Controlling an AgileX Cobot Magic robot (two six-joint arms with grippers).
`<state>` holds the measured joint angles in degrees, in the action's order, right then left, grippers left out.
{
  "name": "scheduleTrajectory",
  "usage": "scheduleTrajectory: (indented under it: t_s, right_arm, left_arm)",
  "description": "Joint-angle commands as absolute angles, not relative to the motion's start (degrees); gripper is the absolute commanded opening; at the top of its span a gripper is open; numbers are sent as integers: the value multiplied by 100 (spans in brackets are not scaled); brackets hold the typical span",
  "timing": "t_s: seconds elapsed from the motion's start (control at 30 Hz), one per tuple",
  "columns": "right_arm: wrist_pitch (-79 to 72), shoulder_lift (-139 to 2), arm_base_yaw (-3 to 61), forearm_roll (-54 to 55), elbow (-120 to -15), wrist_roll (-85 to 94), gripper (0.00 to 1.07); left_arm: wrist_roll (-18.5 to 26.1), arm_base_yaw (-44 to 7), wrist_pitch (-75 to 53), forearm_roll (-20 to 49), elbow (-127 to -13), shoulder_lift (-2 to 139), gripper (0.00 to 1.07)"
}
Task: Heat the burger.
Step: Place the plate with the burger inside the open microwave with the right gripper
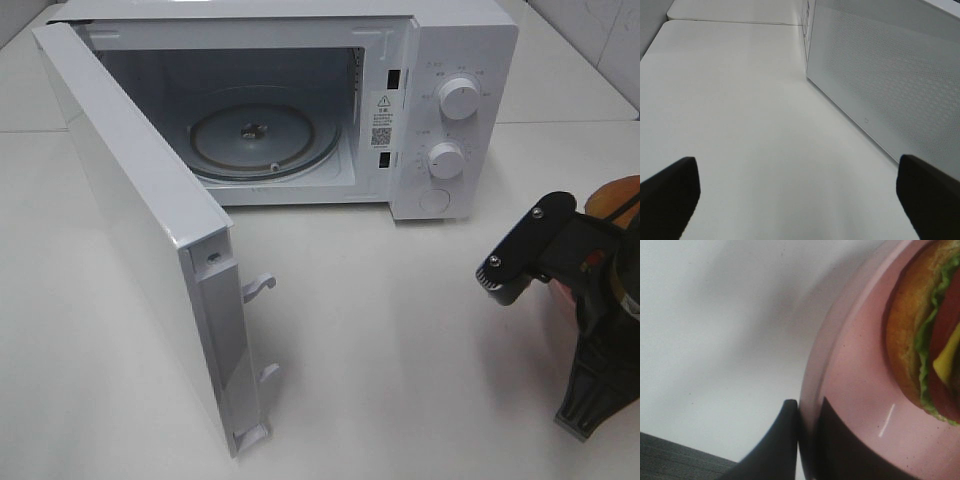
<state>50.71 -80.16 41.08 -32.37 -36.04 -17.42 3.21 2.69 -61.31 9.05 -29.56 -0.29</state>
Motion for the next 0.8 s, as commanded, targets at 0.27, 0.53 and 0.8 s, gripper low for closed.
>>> scheduleTrajectory:
  t_s: [0.27,0.53,0.8]
  right_arm:
    - [4939,-7947,4761,-3827,-3587,-1576,0]
    - [4624,-7947,5145,-4188,-3587,-1415,0]
    - [4337,-7947,5317,-4492,-3587,-1083,0]
  left_arm:
    - [315,223,-6131,934,-2951,-115,100]
    - [315,223,-6131,934,-2951,-115,100]
    - [315,223,-6131,934,-2951,-115,100]
